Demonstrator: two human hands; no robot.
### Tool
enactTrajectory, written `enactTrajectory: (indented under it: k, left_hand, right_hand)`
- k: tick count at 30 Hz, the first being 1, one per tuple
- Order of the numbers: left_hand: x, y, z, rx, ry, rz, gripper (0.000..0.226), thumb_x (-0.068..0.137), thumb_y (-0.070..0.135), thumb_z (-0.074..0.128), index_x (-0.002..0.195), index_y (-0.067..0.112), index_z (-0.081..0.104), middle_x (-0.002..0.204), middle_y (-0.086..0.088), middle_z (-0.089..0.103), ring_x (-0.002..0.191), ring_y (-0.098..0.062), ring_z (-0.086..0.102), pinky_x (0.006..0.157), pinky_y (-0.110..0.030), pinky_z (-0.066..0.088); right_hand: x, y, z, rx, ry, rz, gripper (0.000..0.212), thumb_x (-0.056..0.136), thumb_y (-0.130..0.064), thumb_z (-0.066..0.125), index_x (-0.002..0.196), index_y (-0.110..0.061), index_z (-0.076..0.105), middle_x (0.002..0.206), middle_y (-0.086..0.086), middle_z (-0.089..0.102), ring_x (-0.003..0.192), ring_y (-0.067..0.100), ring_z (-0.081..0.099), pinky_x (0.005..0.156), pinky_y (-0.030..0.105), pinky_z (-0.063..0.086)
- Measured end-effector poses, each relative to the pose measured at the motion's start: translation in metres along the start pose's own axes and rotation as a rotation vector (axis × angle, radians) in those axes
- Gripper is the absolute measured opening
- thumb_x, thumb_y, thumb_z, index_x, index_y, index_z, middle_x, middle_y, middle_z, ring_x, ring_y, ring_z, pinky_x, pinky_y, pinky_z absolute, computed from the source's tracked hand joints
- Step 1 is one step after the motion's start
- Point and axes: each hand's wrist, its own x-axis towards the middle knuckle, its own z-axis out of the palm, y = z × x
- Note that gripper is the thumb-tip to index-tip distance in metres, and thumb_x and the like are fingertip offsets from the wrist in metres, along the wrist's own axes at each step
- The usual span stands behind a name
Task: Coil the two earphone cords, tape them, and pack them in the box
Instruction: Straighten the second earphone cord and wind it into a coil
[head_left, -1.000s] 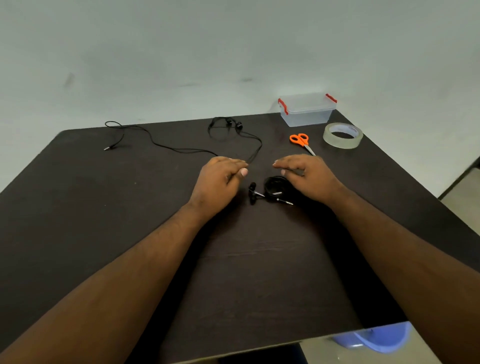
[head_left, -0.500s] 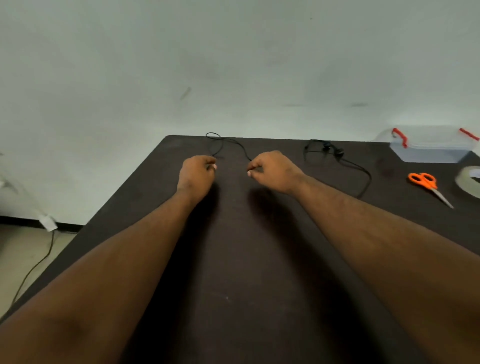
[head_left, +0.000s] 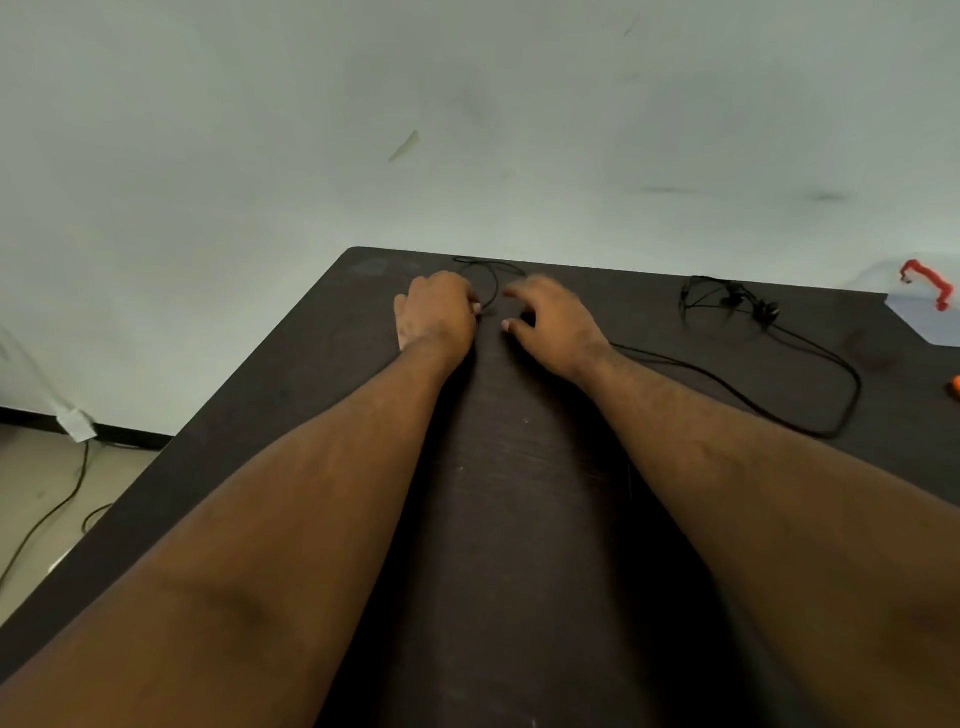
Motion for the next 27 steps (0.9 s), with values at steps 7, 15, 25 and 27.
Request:
enactTrajectory:
  k: [7,15,25,27]
  left_hand:
    - [-0.071,0.017,-0.013,-0.110,0.021,0.236,0.018,0.097,0.021,0.045,0.090,0.027,0.060,0.094,0.009,0.065,0.099,-0.017,0.053,0.080,-0.034,0.020]
    - [-0.162,0.052,-0.036,-0.245,0.139,0.286,0.020,0.096,0.020,0.045,0.084,0.030,0.057,0.075,0.017,0.058,0.080,-0.010,0.052,0.080,-0.033,0.020]
    - [-0.172,0.059,-0.036,-0.182,0.135,0.223,0.021,0.097,0.017,0.047,0.089,0.031,0.061,0.079,0.016,0.056,0.087,-0.011,0.047,0.088,-0.038,0.024]
    - [-0.169,0.055,-0.035,-0.198,0.162,0.158,0.023,0.097,0.015,0.046,0.088,0.031,0.060,0.080,0.015,0.057,0.088,-0.011,0.046,0.087,-0.038,0.025]
  right_hand:
    - [-0.049,-0.001,-0.031,-0.290,-0.068,-0.136,0.027,0.096,-0.032,0.050,0.117,-0.025,0.066,0.157,-0.003,0.025,0.147,0.024,0.006,0.118,0.049,0.008]
    - [-0.158,0.016,-0.129,-0.311,-0.018,-0.233,0.031,0.094,-0.041,0.038,0.089,-0.020,0.060,0.088,-0.011,0.064,0.097,0.012,0.063,0.114,0.038,-0.002]
    - [-0.206,0.069,-0.201,-0.383,0.079,-0.165,0.035,0.090,-0.044,0.042,0.080,-0.016,0.061,0.092,0.000,0.060,0.087,0.025,0.057,0.078,0.031,0.031]
    - [-0.202,0.069,-0.189,-0.424,0.079,-0.117,0.021,0.094,-0.035,0.051,0.084,-0.021,0.062,0.116,-0.001,0.057,0.104,0.023,0.054,0.089,0.039,0.030]
